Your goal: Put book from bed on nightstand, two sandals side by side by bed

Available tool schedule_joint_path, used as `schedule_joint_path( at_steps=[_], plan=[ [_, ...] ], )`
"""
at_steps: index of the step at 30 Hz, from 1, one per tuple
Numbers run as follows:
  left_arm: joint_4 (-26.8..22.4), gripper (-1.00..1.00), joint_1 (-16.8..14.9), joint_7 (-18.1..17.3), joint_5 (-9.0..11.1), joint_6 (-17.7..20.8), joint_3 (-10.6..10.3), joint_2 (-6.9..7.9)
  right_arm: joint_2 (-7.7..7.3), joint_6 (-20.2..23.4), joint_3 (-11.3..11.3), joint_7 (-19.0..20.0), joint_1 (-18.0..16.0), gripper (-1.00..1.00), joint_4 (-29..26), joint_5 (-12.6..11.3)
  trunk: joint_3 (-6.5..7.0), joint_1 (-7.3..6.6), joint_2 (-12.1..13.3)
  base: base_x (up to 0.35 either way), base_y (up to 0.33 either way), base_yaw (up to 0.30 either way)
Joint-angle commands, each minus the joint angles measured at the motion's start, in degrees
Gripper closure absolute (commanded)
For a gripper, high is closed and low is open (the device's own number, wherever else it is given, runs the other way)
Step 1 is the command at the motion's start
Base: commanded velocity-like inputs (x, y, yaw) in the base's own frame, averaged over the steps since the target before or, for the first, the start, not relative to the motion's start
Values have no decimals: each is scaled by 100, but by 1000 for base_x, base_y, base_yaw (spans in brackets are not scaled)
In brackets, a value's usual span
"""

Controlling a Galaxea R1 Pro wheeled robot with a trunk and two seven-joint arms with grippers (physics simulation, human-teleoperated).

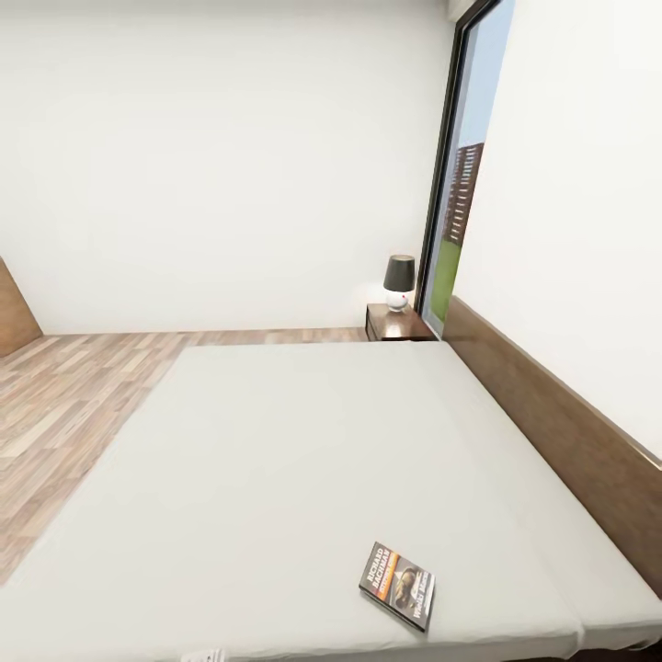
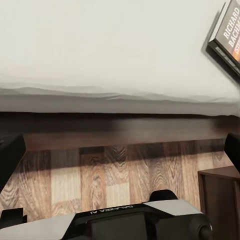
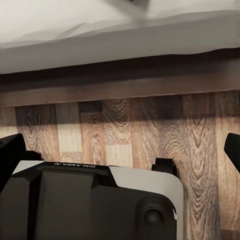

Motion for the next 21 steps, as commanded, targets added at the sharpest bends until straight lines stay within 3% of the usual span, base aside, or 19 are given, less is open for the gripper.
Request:
schedule_joint_path(
  at_steps=[1, 21],
  plan=[
    [8, -100, -6, -30, 38, -1, 6, 1, -1, -27, 49, 26, -8, -100, 14, -57, -12, 3, -11, 0, 0, 0],
    [9, -100, -6, -30, 46, -1, 6, 1, 24, -34, 49, 13, -8, -100, 14, -57, -12, 3, -11, 0, 0, 0]
  ],
)
